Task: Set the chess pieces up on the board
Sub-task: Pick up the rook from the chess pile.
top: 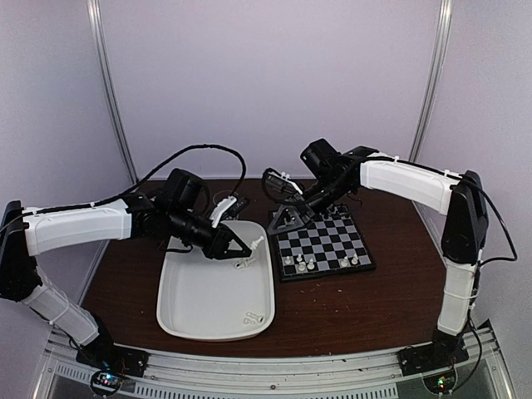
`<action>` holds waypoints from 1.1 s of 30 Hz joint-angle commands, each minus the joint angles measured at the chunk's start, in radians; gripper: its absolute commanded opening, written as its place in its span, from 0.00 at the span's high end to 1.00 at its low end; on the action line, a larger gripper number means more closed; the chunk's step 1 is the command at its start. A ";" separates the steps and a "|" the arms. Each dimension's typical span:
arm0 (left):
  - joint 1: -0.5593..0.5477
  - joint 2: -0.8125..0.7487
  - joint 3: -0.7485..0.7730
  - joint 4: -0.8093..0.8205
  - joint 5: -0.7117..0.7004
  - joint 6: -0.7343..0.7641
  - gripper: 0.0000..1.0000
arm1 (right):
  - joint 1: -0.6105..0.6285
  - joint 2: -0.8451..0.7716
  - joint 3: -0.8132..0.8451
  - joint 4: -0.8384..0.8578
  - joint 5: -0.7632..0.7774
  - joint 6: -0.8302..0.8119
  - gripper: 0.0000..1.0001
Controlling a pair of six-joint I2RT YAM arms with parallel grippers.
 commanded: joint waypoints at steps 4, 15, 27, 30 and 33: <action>-0.012 0.006 0.047 0.048 0.041 0.013 0.94 | 0.022 0.042 0.038 0.023 -0.050 0.038 0.52; -0.019 0.021 0.059 0.048 0.054 0.014 0.94 | 0.033 0.071 0.035 0.089 -0.127 0.115 0.60; -0.020 0.024 0.058 0.047 0.034 0.023 0.94 | 0.036 0.069 0.002 0.121 -0.145 0.141 0.71; -0.019 0.018 0.055 0.051 0.025 0.022 0.94 | 0.036 0.072 0.000 0.113 -0.139 0.133 0.70; -0.019 0.011 0.052 0.054 0.018 0.022 0.94 | 0.036 0.076 -0.001 0.105 -0.132 0.126 0.70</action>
